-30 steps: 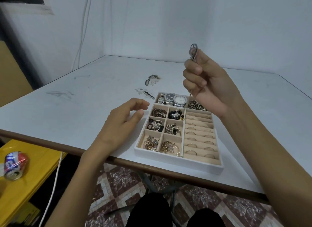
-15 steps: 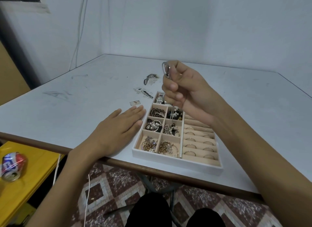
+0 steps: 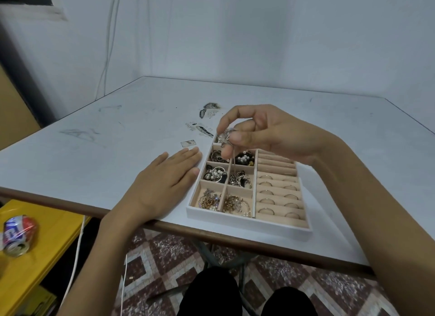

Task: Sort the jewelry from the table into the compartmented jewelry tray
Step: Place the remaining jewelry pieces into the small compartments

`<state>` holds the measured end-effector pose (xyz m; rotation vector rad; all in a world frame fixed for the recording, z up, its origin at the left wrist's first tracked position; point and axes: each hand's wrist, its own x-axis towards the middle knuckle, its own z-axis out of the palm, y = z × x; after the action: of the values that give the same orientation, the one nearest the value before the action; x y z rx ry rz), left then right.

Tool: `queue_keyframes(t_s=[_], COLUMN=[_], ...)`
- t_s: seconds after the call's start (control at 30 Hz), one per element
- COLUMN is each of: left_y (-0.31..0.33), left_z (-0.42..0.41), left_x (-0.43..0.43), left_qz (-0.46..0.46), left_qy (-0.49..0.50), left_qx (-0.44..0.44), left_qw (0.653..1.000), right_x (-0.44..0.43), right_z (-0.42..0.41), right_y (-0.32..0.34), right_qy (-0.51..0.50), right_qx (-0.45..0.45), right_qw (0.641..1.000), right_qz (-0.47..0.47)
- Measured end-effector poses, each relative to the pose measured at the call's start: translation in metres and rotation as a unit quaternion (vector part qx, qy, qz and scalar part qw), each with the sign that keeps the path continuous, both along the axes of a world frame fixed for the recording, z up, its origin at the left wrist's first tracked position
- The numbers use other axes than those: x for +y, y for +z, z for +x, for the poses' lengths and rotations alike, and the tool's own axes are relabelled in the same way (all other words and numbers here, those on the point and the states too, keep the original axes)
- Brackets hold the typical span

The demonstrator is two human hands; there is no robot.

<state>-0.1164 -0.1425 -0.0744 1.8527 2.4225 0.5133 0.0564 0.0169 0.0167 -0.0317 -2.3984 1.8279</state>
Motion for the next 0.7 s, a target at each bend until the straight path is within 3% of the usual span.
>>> queue_keyframes(t_s=[0.13,0.47,0.7], left_y=[0.0,-0.0001,0.002], left_z=[0.0002,0.0007,0.0022], left_x=[-0.0003,-0.0016,-0.0027], left_qz=[0.011,0.014,0.016], left_qy=[0.0,0.005,0.006], left_qx=[-0.004,-0.008,-0.012], left_qw=[1.0,1.0,1.0], right_x=[0.0028,0.0073,0.0103], right_z=[0.0084,0.0068,0.0077], right_y=[0.0057,-0.0003,-0.0003], right_qy=[0.013,-0.011,-0.029], right_qx=[-0.05,-0.113,-0.129], right_qw=[0.994,0.973,0.968], right_qz=[0.097,0.201,0.214])
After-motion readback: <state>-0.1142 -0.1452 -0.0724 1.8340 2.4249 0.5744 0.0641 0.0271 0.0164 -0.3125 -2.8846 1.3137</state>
